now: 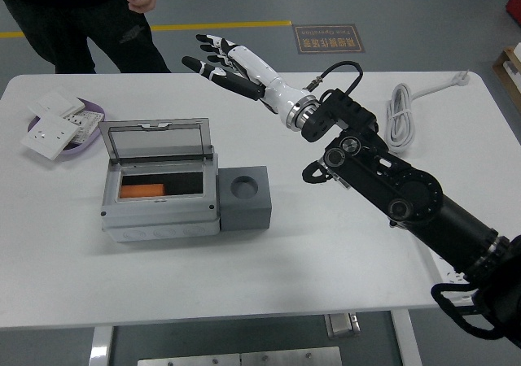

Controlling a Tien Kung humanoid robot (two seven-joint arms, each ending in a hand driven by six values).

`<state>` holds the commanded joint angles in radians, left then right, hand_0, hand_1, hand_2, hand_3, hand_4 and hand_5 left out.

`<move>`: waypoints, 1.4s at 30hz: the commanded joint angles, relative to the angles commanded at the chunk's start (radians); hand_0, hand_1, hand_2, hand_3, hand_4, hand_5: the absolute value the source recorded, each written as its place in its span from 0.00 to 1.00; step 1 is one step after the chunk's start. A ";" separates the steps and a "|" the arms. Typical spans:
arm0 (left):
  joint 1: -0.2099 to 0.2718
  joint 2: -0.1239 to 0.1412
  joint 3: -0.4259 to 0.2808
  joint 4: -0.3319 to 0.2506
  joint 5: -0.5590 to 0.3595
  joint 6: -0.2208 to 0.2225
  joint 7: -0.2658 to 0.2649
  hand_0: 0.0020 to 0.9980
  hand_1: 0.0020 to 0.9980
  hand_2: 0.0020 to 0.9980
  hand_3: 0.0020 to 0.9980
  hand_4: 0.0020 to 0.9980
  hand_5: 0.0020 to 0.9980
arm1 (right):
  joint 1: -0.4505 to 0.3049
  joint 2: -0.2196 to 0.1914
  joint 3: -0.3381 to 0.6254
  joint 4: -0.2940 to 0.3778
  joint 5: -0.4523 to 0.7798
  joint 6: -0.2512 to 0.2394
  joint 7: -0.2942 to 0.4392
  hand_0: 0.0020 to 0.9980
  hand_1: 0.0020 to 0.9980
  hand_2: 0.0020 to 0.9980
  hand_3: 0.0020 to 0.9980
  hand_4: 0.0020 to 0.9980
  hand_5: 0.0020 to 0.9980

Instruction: Pick up the cylinder from the cube,place it in the box,flap close box

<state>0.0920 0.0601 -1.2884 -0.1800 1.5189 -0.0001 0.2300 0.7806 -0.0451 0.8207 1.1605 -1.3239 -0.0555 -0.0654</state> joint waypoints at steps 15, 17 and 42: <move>-0.005 0.005 -0.001 0.000 0.003 -0.001 0.000 0.92 0.85 0.86 0.95 0.00 0.00 | 0.001 0.010 -0.045 -0.023 0.042 -0.024 0.022 1.00 0.93 0.96 0.98 1.00 0.99; -0.006 0.005 0.000 0.000 0.003 -0.001 0.000 0.92 0.85 0.86 0.95 0.00 0.00 | 0.000 0.018 -0.066 -0.038 0.057 -0.028 0.030 1.00 0.93 0.96 0.98 1.00 0.99; -0.005 0.009 0.006 0.000 -0.003 0.001 0.002 0.92 0.85 0.86 0.95 0.00 0.00 | 0.047 -0.005 -0.239 -0.068 0.076 -0.044 0.022 0.97 0.89 0.92 0.96 1.00 1.00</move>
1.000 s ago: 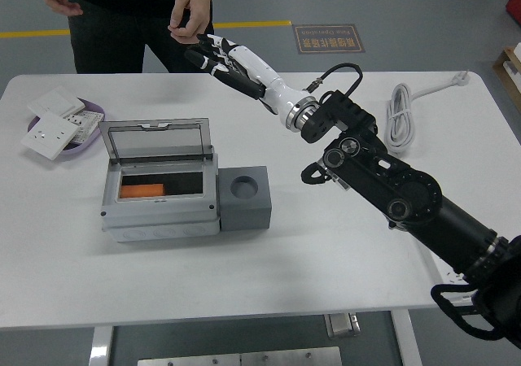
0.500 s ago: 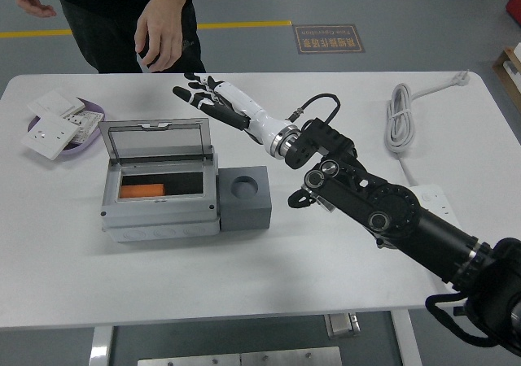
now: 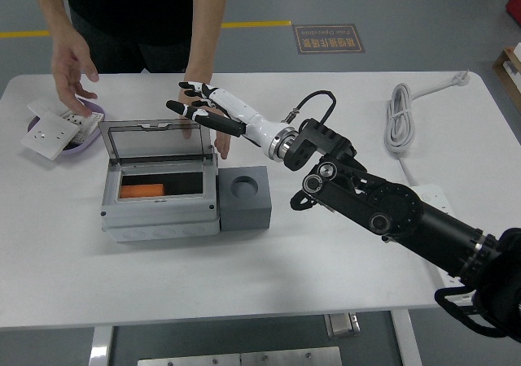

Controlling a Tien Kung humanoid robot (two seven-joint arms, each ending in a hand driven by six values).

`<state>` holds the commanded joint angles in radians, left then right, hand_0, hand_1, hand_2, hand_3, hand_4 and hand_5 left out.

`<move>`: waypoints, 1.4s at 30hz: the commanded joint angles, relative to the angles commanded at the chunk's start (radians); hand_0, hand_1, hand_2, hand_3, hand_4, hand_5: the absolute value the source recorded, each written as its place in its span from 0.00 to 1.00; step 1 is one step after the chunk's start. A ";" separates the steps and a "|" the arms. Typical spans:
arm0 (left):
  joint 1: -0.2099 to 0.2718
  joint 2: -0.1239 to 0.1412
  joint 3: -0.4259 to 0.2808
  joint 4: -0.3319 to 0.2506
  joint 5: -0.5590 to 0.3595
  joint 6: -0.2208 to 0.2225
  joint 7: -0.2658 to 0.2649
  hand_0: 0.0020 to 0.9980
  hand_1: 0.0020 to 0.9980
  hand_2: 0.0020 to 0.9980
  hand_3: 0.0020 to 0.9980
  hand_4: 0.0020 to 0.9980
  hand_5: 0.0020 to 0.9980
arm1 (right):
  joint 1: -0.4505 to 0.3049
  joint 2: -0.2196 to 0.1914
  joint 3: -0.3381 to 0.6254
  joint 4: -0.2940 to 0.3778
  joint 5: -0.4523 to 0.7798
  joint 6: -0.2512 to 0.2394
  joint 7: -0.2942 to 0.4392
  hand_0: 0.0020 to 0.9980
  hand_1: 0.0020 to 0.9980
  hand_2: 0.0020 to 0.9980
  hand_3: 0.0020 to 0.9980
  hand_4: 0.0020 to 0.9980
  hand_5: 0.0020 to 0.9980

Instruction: Pick up the cylinder from the cube,place it in the box,flap close box

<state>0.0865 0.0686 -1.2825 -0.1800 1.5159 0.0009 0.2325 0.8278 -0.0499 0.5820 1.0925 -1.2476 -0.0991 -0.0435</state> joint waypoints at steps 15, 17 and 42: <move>0.001 0.004 0.000 0.000 -0.002 0.001 0.002 0.92 0.85 0.86 0.95 0.00 0.00 | 0.049 -0.020 -0.084 0.019 -0.036 0.008 -0.034 0.93 0.83 0.91 0.96 1.00 1.00; 0.001 0.004 0.001 0.000 -0.002 0.001 0.002 0.92 0.85 0.86 0.95 0.00 0.00 | 0.051 -0.019 -0.083 0.018 -0.039 0.008 -0.035 0.93 0.83 0.91 0.96 1.00 1.00; 0.004 0.005 0.006 0.000 -0.014 0.005 0.003 0.92 0.85 0.86 0.95 0.00 0.00 | 0.093 -0.057 -0.220 0.172 -0.094 0.033 -0.116 0.92 0.81 0.91 0.96 1.00 1.00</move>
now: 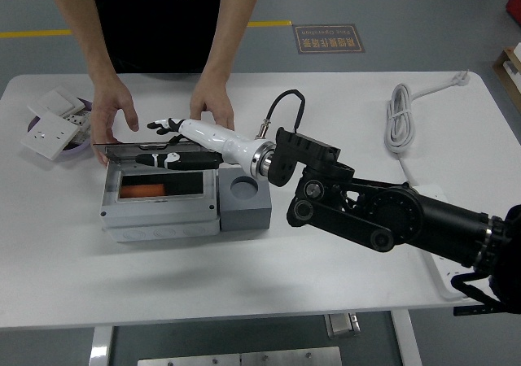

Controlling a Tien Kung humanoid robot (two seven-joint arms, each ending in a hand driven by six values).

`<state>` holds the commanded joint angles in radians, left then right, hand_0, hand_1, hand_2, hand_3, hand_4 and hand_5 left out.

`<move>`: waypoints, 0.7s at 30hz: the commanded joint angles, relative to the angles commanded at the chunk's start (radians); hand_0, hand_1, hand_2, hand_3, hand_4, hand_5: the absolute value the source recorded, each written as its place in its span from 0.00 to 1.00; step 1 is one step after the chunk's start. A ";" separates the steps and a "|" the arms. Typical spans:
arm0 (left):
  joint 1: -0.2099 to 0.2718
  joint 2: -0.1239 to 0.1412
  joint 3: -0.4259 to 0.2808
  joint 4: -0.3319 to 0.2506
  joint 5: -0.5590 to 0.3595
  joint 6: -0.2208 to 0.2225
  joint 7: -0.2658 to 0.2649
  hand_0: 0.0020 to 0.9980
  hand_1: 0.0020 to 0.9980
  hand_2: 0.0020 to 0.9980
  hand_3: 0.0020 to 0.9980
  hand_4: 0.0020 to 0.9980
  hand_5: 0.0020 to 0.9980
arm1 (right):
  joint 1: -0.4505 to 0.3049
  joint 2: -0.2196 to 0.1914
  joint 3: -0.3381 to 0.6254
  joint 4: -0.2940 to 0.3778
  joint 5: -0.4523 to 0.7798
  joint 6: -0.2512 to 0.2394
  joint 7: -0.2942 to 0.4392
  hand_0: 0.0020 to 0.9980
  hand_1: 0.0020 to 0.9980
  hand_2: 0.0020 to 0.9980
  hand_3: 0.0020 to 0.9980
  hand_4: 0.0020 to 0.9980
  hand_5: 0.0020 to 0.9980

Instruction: Pick up the cylinder from the cube,place it in the box,flap close box

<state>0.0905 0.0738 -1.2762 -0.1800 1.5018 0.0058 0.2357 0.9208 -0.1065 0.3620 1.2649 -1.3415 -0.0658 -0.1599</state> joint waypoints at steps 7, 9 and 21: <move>0.001 0.000 -0.001 0.000 0.000 0.000 0.000 0.92 0.85 0.86 0.95 0.00 0.00 | 0.002 -0.017 -0.045 0.059 -0.005 0.020 -0.031 0.91 0.81 0.91 0.96 1.00 1.00; 0.002 -0.001 -0.002 0.000 0.000 0.000 0.001 0.92 0.85 0.86 0.95 0.00 0.00 | 0.002 -0.020 -0.051 0.069 -0.002 0.026 -0.036 0.91 0.80 0.91 0.96 1.00 1.00; 0.004 -0.003 -0.005 0.000 0.002 0.000 0.002 0.92 0.85 0.86 0.95 0.00 0.00 | -0.054 -0.048 0.050 0.089 0.015 0.030 -0.025 0.88 0.80 0.91 0.96 0.92 1.00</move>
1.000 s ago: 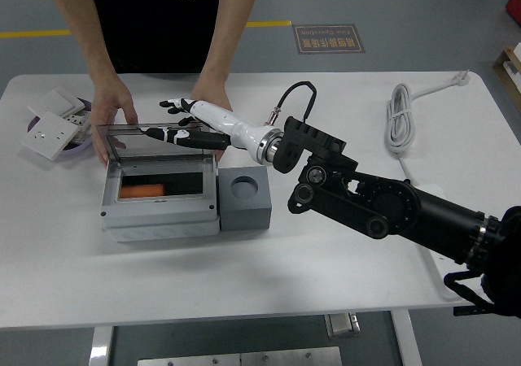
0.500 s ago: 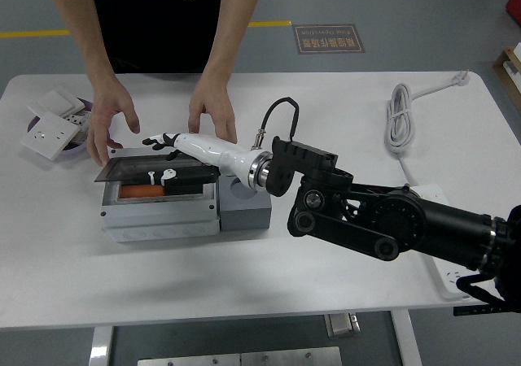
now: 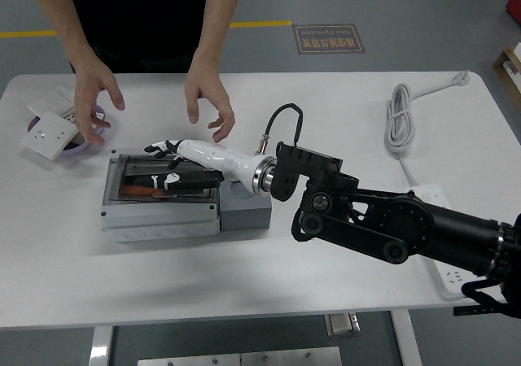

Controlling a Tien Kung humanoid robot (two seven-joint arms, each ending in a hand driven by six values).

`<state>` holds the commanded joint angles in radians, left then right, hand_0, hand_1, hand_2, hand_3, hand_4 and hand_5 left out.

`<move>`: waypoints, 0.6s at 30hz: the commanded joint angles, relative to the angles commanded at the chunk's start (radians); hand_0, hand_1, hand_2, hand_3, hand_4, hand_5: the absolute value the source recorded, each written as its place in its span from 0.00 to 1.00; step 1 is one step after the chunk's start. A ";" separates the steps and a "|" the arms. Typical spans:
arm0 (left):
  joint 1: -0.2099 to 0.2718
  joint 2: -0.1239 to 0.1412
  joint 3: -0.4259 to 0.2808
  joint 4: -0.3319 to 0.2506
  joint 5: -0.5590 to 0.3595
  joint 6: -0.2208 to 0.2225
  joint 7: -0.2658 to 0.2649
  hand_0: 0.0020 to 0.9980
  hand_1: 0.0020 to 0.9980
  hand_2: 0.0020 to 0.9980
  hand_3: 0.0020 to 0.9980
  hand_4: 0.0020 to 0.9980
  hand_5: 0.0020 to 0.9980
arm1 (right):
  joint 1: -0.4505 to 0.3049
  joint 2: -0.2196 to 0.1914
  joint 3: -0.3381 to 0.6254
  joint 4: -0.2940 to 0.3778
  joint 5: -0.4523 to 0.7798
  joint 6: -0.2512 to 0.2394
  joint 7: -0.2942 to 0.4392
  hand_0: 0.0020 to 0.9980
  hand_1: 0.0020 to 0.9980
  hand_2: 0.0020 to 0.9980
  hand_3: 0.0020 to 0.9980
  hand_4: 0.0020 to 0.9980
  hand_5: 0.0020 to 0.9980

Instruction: Pick up the cylinder from the cube,place it in the box,flap close box

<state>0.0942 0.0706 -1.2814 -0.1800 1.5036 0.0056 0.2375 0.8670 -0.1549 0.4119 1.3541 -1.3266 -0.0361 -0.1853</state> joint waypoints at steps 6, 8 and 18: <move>0.002 -0.008 0.010 0.000 -0.013 0.003 -0.001 0.92 0.85 0.86 0.95 0.00 0.00 | -0.097 -0.064 0.158 0.082 -0.048 -0.003 0.022 0.87 0.79 0.90 0.96 0.91 1.00; 0.002 -0.010 0.011 0.000 -0.015 0.005 -0.002 0.92 0.85 0.86 0.95 0.00 0.00 | -0.136 -0.082 0.218 0.105 -0.056 -0.004 0.041 0.87 0.79 0.90 0.96 0.91 1.00; -0.005 -0.018 0.018 0.000 -0.023 0.007 -0.006 0.92 0.85 0.86 0.95 0.00 0.00 | -0.246 -0.090 0.458 0.089 -0.004 -0.037 0.127 0.83 0.78 0.85 0.87 0.92 0.99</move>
<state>0.0897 0.0530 -1.2634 -0.1800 1.4808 0.0128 0.2312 0.6207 -0.2444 0.8695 1.4432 -1.3306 -0.0729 -0.0581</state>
